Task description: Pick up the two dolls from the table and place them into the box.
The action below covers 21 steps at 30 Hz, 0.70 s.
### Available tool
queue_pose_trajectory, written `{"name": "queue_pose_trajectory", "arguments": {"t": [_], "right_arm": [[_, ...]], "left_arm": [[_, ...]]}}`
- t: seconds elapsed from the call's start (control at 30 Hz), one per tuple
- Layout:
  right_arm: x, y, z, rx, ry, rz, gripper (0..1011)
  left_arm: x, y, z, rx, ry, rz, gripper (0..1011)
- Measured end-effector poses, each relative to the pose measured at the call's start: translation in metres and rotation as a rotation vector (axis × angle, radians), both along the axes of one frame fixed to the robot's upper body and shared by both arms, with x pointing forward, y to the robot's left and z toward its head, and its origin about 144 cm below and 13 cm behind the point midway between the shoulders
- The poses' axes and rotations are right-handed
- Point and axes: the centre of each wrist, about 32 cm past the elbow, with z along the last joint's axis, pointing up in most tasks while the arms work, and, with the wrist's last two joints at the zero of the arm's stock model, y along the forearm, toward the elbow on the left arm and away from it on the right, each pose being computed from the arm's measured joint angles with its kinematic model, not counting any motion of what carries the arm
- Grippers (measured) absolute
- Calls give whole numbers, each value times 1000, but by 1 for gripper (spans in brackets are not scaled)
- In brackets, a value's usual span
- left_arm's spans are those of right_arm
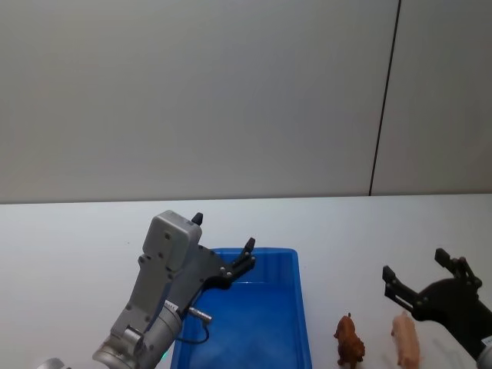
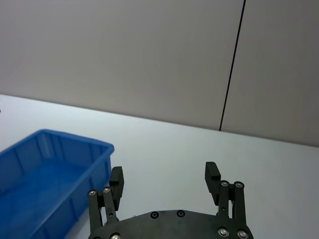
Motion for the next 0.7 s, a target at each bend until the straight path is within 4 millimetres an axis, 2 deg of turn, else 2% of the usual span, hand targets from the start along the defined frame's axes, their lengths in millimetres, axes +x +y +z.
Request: {"name": "queue_pose_trajectory", "arguments": {"t": [0.37,0.7], "right_arm": [[-3,-20,-16,-49,138,10,1003],[-2,-25,-32,-85,247,33,1003]], "left_arm": [[0,0,0,0,0,0,1003],[0,0,0,0,0,0,1003]]}}
